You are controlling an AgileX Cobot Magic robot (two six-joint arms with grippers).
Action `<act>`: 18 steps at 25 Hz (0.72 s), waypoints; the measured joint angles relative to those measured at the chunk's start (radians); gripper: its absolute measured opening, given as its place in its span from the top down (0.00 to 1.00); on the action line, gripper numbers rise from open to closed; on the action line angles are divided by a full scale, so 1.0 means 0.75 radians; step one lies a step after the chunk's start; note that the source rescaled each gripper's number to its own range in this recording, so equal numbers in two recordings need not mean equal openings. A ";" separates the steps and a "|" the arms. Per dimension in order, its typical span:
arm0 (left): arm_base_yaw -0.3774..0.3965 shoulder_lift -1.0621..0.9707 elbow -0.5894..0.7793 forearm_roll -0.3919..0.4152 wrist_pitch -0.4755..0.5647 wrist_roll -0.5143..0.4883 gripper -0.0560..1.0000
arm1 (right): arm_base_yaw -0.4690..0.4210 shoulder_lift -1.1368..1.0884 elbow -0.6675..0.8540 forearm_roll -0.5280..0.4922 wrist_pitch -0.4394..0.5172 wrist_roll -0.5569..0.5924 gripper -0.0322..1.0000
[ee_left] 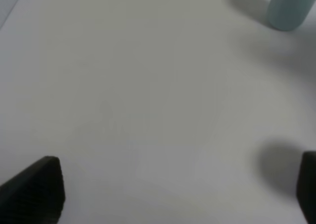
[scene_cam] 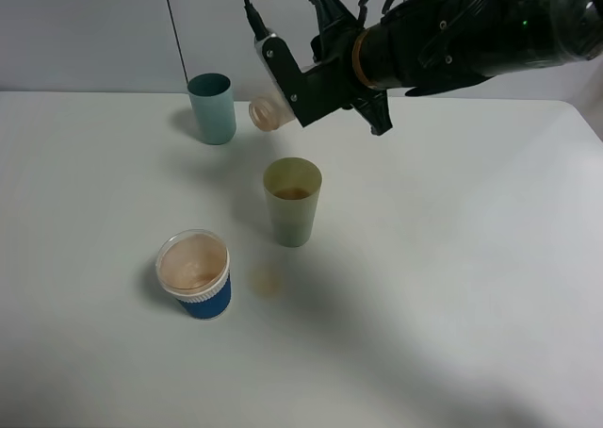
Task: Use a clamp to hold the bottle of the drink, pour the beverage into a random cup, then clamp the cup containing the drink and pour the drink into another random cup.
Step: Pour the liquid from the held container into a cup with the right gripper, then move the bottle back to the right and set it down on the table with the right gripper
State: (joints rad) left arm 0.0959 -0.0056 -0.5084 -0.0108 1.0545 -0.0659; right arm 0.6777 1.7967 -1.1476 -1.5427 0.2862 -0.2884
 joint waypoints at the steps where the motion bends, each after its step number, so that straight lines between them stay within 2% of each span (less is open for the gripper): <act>1: 0.000 0.000 0.000 0.000 0.000 0.000 0.04 | 0.000 0.000 0.000 0.000 0.000 0.000 0.96; 5: 0.000 0.000 0.000 0.000 0.000 0.000 0.04 | 0.000 0.000 0.000 0.126 0.000 0.213 0.96; 6: 0.000 0.000 0.000 0.000 0.000 0.000 0.04 | 0.000 0.000 0.000 0.126 0.000 0.213 0.96; 13: 0.000 0.000 0.000 0.000 0.000 0.000 0.04 | 0.000 0.000 0.000 0.234 0.022 0.596 0.96; 15: 0.000 0.000 0.000 0.000 0.000 0.000 0.04 | 0.000 0.000 0.000 0.245 0.028 0.740 0.96; 18: 0.000 0.000 0.000 0.000 0.000 0.000 0.04 | 0.000 0.000 0.000 0.254 0.053 1.050 0.96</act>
State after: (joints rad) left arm 0.0959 -0.0056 -0.5084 -0.0108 1.0545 -0.0659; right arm 0.6777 1.7967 -1.1476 -1.3523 0.3261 0.4990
